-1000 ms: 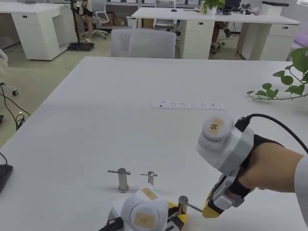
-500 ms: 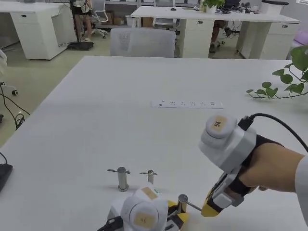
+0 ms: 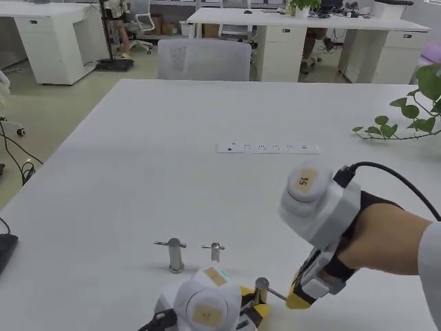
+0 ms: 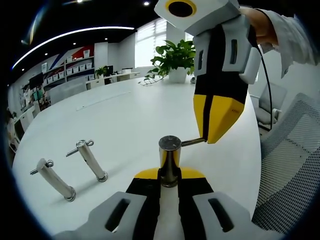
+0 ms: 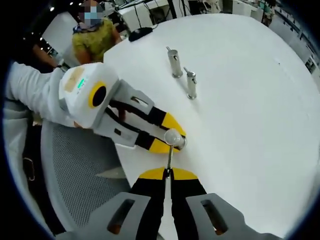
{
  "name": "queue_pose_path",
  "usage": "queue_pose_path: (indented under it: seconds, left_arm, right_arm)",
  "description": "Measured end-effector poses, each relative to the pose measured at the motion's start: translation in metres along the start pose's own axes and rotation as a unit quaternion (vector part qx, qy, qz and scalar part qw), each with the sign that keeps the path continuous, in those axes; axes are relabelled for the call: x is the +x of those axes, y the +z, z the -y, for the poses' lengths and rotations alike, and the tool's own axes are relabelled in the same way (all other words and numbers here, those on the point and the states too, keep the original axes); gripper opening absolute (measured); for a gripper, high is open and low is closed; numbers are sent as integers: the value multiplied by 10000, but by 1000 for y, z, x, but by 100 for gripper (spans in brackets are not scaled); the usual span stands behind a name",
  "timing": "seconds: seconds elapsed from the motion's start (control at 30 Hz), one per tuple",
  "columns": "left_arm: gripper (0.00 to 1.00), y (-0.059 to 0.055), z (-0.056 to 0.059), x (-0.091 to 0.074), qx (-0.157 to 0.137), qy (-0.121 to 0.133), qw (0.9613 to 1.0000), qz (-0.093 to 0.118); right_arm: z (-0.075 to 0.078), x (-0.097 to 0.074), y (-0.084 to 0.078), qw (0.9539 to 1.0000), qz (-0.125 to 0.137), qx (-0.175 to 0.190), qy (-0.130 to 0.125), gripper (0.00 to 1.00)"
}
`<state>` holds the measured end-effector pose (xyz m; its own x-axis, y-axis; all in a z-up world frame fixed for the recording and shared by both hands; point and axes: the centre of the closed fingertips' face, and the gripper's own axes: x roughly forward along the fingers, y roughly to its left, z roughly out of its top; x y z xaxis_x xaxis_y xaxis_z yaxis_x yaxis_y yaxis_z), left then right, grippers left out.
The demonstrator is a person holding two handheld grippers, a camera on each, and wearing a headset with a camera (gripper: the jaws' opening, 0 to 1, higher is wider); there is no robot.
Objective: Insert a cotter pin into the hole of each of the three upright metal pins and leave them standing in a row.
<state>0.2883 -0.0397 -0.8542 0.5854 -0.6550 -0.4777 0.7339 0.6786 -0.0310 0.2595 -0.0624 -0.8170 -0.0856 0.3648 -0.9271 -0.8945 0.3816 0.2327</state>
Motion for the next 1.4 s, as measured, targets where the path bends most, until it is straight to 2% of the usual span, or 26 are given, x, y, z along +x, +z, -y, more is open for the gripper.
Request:
queue_pose_path:
  seconds: [0.13, 0.2, 0.97, 1.13, 1.23, 1.3, 1.4]
  left_arm:
    - [10, 0, 0, 0, 8, -1, 10000, -1]
    - [10, 0, 0, 0, 17, 1, 10000, 2]
    - [10, -1, 4, 0, 51, -43, 10000, -14]
    - [10, -1, 4, 0, 48, -41, 10000, -16]
    - [10, -1, 4, 0, 37, -44, 10000, -15]
    - [10, -1, 4, 0, 36, -44, 10000, -16]
    - [10, -1, 4, 0, 14, -46, 10000, -16]
  right_arm:
    - [0, 2, -1, 10000, -19, 9, 1, 4]
    - [0, 2, 3, 10000, 60, 0, 8, 4]
    - [2, 7, 23, 9995, 291, -57, -130, 4]
    - [2, 4, 22, 9993, 343, -47, -113, 4]
    - [1, 4, 22, 9991, 385, -148, -107, 5]
    - [2, 4, 23, 9985, 398, -338, -142, 5]
    - [3, 4, 22, 9983, 430, -339, -185, 10]
